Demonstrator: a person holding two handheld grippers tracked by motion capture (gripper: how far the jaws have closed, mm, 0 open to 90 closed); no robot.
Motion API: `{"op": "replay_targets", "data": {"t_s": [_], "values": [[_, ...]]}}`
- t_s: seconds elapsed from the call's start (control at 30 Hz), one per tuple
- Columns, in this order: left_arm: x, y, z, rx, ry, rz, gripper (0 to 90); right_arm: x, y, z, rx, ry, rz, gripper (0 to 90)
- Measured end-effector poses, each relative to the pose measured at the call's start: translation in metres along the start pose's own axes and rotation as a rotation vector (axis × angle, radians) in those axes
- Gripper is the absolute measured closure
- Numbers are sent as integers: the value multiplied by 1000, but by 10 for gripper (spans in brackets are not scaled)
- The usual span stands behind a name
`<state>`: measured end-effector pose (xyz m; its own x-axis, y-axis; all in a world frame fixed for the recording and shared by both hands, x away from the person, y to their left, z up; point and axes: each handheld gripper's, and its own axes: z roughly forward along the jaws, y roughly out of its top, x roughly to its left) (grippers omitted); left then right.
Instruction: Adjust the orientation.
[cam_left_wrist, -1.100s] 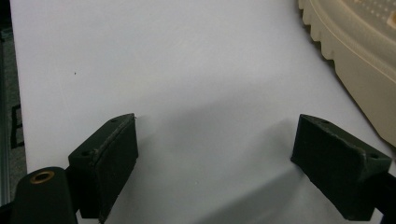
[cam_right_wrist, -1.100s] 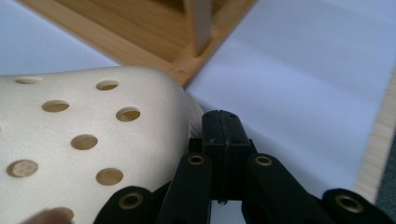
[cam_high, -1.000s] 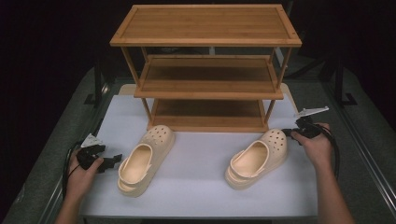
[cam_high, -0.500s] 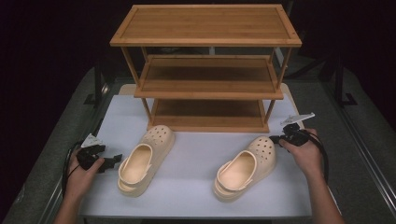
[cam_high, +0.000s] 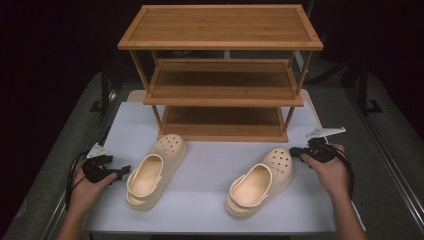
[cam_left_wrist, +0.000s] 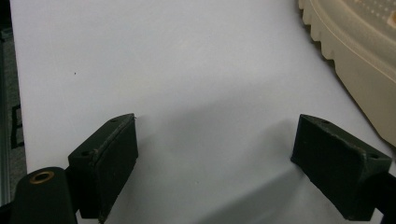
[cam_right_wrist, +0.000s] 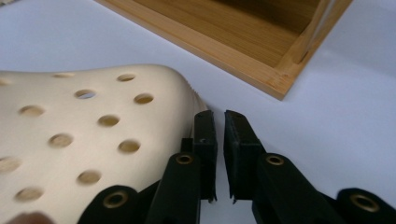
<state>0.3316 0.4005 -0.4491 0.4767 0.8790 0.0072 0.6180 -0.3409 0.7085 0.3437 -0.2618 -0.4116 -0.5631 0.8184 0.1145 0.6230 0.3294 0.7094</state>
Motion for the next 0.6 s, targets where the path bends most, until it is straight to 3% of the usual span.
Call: {"op": "replay_targets", "data": {"t_s": [0.13,0.23,0.43,0.6], "values": [[0,0,0,0,0,-1,135,4,-13,-16,-31,-1,16,799],[0,0,0,0,0,0,135,10,-30,-28,-43,24,16,816],[0,0,0,0,0,-2,135,26,-46,-35,-33,76,-14,882],[0,0,0,-1,0,-1,135,32,-54,-32,-6,87,-32,896]]}}
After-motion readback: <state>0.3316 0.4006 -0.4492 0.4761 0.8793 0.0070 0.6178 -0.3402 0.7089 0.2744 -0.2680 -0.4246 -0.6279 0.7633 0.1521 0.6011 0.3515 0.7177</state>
